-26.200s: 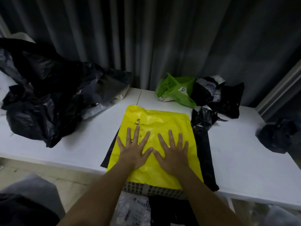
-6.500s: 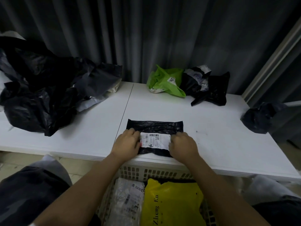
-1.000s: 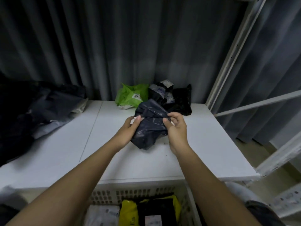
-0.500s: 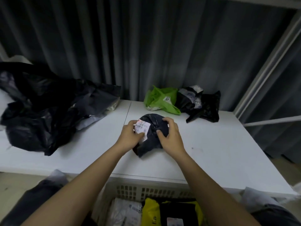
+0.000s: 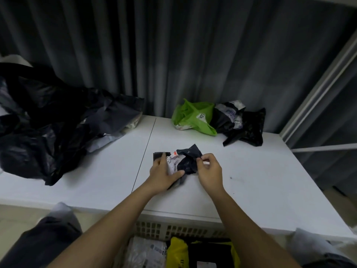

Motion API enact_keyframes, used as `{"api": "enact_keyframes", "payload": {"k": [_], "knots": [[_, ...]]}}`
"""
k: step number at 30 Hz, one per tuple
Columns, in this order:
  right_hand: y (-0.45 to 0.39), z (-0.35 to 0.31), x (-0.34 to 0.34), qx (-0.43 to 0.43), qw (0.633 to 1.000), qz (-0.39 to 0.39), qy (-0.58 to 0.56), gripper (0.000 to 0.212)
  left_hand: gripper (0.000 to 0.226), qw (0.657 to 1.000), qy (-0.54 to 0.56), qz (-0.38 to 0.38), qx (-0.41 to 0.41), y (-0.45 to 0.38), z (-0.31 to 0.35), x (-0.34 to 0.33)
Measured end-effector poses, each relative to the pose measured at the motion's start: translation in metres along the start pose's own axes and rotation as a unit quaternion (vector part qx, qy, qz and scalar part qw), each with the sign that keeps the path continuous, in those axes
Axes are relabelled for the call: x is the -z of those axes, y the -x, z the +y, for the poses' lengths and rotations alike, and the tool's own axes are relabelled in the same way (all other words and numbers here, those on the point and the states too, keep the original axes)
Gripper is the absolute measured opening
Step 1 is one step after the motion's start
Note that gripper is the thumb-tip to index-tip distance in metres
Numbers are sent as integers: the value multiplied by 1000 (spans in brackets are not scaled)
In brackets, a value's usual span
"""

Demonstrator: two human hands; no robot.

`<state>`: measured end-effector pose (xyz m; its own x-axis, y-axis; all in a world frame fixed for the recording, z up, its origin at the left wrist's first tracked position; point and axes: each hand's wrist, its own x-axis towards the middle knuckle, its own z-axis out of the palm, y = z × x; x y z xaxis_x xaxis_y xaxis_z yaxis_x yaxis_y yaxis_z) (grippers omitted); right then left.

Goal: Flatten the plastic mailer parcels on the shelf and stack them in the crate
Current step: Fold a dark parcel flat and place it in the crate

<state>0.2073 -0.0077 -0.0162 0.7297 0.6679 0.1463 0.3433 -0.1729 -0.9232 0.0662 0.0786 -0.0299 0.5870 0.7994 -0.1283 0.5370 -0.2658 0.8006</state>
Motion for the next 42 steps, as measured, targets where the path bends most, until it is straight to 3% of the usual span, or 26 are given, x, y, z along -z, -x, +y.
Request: {"api": "enact_keyframes", "payload": {"k": [7, 11, 13, 17, 20, 24, 28, 39, 42], "knots": [[5, 16, 8, -30, 999, -22, -22, 16, 126, 1000, -8, -26, 11, 5, -15, -18], [2, 14, 11, -50, 998, 3, -46, 16, 126, 993, -108, -43, -16, 7, -18, -20], [0, 12, 12, -69, 996, 13, -58, 14, 109, 987, -158, -8, -41, 10, -17, -20], [0, 5, 21, -73, 997, 12, -19, 2, 33, 958, -257, 69, -104, 13, -6, -14], [1, -1, 24, -75, 996, -36, 43, 19, 19, 943, -305, 61, -118, 15, 2, -12], [1, -4, 19, -69, 989, -13, 130, 38, 21, 934, -324, 63, -134, 15, 11, -13], [0, -8, 17, -35, 984, 31, 173, 20, 33, 927, -343, 76, -134, 19, 18, -11], [-3, 6, 36, -45, 996, 3, 78, 17, 51, 936, -314, 71, -145, 21, 12, 9], [7, 7, 41, 17, 994, 45, 95, 15, 51, 934, -313, 63, -158, 24, 11, 11]]}}
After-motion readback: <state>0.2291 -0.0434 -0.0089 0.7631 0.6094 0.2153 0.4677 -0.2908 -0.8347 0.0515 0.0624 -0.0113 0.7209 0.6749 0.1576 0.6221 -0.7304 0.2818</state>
